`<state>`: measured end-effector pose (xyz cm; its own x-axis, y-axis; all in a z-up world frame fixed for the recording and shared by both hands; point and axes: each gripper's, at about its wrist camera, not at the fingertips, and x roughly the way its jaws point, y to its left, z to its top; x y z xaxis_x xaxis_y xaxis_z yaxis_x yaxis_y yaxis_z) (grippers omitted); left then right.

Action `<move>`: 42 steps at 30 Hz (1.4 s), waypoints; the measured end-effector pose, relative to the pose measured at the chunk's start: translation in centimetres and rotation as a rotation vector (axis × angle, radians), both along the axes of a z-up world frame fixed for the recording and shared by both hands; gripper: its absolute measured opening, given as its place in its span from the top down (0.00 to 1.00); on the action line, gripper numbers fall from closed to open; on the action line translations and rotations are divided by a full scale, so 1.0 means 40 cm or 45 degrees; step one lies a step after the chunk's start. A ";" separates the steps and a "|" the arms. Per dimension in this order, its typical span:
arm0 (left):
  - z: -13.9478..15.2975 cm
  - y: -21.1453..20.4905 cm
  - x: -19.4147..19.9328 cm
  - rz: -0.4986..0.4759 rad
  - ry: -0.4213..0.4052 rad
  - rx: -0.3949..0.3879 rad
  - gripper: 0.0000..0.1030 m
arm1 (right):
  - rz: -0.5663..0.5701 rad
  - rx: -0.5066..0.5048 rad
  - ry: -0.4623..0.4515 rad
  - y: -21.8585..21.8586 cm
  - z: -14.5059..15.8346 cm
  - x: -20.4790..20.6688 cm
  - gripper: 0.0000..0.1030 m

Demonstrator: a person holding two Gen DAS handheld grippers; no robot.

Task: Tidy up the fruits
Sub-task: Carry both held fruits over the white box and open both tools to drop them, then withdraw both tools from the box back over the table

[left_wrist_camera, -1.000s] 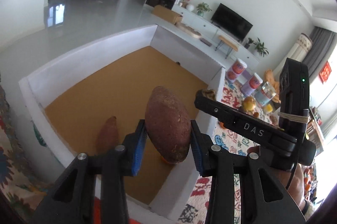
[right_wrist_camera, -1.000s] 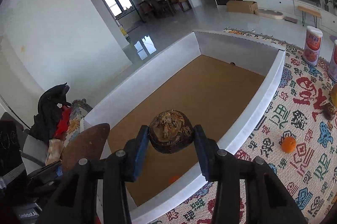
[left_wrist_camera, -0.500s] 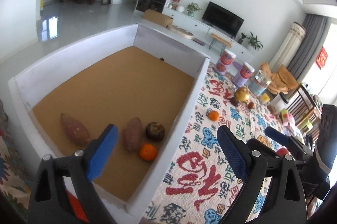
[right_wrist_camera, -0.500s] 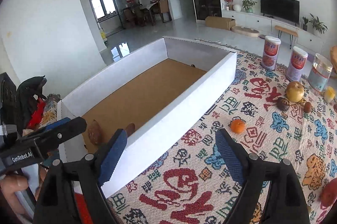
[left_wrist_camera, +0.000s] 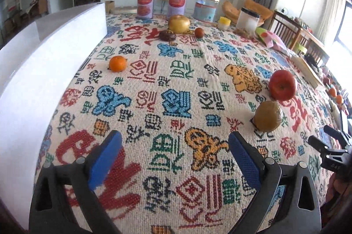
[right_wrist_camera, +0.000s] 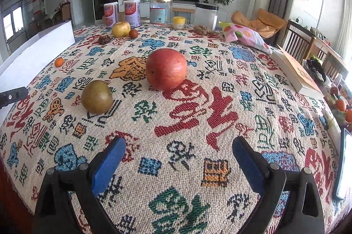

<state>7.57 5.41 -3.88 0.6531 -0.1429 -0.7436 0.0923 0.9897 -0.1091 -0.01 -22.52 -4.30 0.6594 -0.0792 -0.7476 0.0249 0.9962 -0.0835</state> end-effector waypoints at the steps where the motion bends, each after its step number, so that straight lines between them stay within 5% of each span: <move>1: -0.014 -0.002 0.022 0.003 0.008 0.023 0.05 | -0.038 0.011 0.030 -0.028 -0.013 0.009 0.06; 13: -0.087 -0.020 0.104 0.044 0.113 0.146 0.00 | -0.100 0.047 0.132 -0.065 -0.072 0.051 0.02; 42: -0.087 -0.017 0.105 0.044 0.114 0.138 0.00 | -0.118 0.073 0.142 -0.073 -0.073 0.059 0.00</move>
<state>11.77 4.73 -7.38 0.5869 -0.0371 -0.8088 0.0527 0.9986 -0.0076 2.35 -25.45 -7.24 0.5641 -0.0909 -0.8207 0.1109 0.9933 -0.0337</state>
